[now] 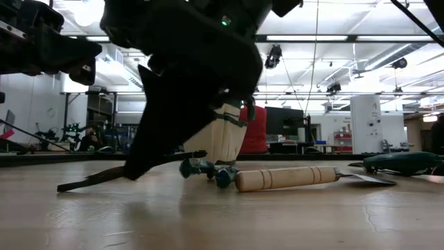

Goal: Pick & Place Garden tools in Gardening bag
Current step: Put the left shear scissors into the gardening bag

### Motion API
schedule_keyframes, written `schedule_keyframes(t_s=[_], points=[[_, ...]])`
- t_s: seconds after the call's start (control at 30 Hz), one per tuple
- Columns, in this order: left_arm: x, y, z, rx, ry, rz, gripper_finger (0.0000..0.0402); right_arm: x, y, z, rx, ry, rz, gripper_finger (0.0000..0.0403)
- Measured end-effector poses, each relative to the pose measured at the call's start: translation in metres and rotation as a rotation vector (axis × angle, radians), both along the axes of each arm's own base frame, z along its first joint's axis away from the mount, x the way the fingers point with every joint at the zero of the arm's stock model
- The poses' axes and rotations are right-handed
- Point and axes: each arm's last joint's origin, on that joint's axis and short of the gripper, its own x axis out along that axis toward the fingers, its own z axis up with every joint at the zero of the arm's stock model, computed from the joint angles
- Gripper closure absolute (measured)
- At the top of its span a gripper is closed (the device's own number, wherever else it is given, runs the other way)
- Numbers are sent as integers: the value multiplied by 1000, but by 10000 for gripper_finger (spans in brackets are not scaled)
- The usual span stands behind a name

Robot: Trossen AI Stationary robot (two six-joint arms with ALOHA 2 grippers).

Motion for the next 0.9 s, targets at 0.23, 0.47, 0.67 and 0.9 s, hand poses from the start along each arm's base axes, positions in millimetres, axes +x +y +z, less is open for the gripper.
schedule_keyframes(t_s=[0.23, 0.47, 0.67, 0.9], points=[[0, 0, -1, 0, 14, 0, 365, 0, 0, 1, 7, -5, 3, 234], [0, 0, -1, 0, 15, 1, 365, 0, 0, 1, 9, 0, 7, 286], [0, 0, -1, 0, 15, 0, 365, 0, 0, 1, 2, 4, 15, 324], [0, 0, -1, 0, 15, 1, 365, -1, 0, -2, 0, 9, 15, 345]])
